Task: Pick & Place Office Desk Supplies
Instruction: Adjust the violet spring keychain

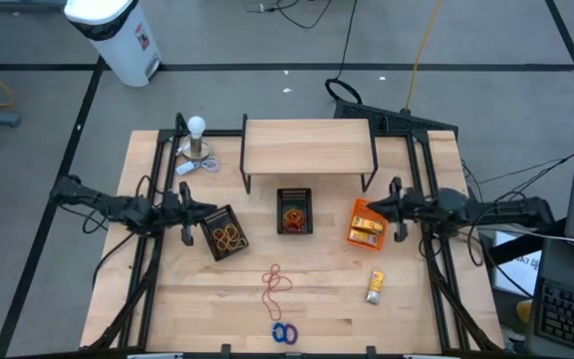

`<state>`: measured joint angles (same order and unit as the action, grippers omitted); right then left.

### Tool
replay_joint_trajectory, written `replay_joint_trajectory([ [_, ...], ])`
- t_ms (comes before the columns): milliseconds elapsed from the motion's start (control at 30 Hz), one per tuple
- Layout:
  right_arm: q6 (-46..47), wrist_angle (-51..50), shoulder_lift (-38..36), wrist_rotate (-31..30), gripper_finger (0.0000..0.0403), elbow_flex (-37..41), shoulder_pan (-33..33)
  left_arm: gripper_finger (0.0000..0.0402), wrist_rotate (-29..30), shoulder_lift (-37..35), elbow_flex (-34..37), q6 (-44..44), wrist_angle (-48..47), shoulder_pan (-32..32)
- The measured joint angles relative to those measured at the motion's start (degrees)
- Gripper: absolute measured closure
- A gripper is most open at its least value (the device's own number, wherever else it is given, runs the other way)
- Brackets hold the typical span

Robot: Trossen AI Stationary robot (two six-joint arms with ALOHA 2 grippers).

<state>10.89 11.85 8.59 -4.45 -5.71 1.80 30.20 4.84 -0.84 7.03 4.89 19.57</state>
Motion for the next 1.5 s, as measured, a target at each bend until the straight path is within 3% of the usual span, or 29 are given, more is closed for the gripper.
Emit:
replay_joint_trajectory([
  [400,-1.0,-1.1,39.8,-3.1,0.0396,-20.7,11.7,0.0384,-1.8,0.0,-0.1,2.6,-0.9,0.0],
  [700,2.0,-20.3,66.9,-3.2,0.0328,-46.1,20.0,0.0381,-1.7,0.0,-0.1,6.2,-1.0,0.0],
  [933,1.5,-25.0,80.0,-5.8,0.0283,-59.0,25.2,0.038,-1.7,0.0,-0.1,10.2,-1.0,0.0],
  [1167,-6.6,-17.0,91.6,-5.7,0.0275,-63.5,27.7,0.038,-1.6,0.0,-0.1,13.8,-1.3,0.0],
  [1500,-5.0,-6.3,105.3,6.9,0.0275,-71.3,27.5,0.038,-1.5,0.0,-0.1,18.8,-1.3,0.0],
])
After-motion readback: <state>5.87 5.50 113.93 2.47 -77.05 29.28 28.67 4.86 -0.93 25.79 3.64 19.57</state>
